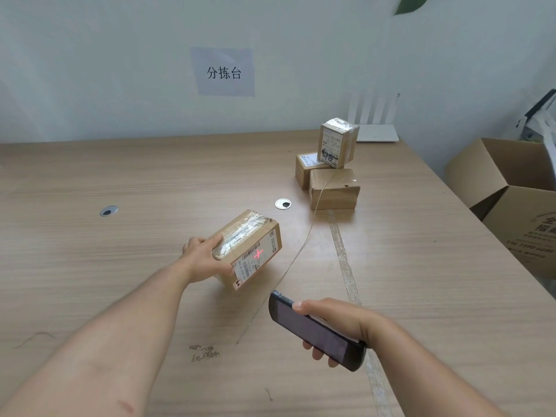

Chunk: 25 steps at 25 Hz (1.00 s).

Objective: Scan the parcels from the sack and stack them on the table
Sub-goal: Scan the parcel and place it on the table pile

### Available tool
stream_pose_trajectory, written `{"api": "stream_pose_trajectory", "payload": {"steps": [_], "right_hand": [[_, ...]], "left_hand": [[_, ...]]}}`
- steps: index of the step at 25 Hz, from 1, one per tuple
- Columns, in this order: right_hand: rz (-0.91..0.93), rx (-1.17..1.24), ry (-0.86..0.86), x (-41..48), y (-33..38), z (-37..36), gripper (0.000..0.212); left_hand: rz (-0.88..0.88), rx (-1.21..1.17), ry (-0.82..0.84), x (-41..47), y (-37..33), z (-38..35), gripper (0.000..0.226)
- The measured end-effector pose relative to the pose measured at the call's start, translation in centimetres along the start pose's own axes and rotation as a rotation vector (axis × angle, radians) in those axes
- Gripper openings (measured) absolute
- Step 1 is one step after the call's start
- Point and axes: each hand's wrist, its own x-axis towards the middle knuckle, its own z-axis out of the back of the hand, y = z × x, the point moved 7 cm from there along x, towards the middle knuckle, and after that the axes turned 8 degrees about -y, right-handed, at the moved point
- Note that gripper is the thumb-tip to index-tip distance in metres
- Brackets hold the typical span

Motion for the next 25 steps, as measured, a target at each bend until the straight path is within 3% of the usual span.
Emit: {"api": "stream_pose_trajectory", "payload": {"steps": [7,16,20,25], "right_hand": [[-0.026,-0.119,0.039,-0.8,0.3,-1.7,0.069],[0.051,-0.058,0.006,-1.5,2.0,-5.2,0.066],[0.086,-0.062,0.062,-2.0,3.3,-7.5,0.068],[0.154,-0.109,0.188,-2.8,4.4,-11.3,0.057]], "left_hand": [[-0.033,0.001,-0.024,-1.0,0.2,1.4,0.108],[-0.027,-0.035,-0.064,-4.3,4.6,3.2,0.101],[0.032,-0.065,-0.130,-8.6,8.1,3.8,0.088],[0.214,-0.151,-0.312,-16.9,14.0,5.3,0.095]]}}
